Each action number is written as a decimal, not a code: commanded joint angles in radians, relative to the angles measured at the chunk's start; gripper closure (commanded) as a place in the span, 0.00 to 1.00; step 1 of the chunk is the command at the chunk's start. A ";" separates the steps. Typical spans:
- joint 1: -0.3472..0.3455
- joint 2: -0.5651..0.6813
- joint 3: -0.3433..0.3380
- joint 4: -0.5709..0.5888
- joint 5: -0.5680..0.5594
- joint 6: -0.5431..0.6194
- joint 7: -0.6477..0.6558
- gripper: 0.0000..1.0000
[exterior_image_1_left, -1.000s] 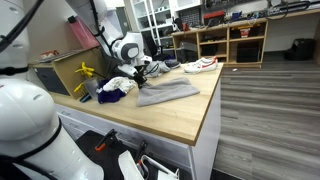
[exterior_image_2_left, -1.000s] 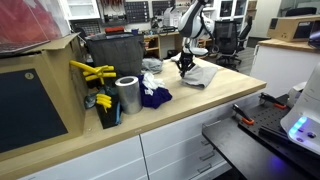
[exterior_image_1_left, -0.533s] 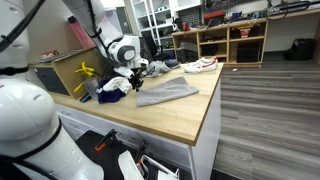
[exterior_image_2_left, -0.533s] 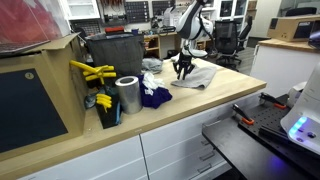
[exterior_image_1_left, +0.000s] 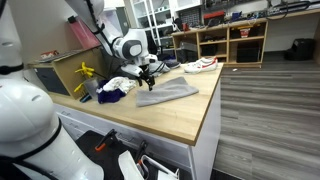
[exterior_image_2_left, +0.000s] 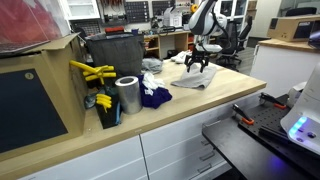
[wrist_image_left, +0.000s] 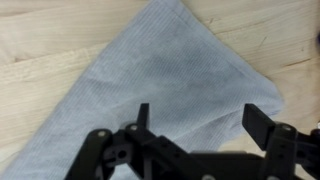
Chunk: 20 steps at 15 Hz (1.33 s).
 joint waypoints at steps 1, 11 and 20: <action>0.006 -0.055 -0.026 -0.067 -0.028 0.020 0.034 0.00; 0.080 0.036 -0.046 -0.078 -0.087 0.099 0.201 0.80; 0.118 0.091 -0.103 -0.098 -0.201 0.106 0.259 1.00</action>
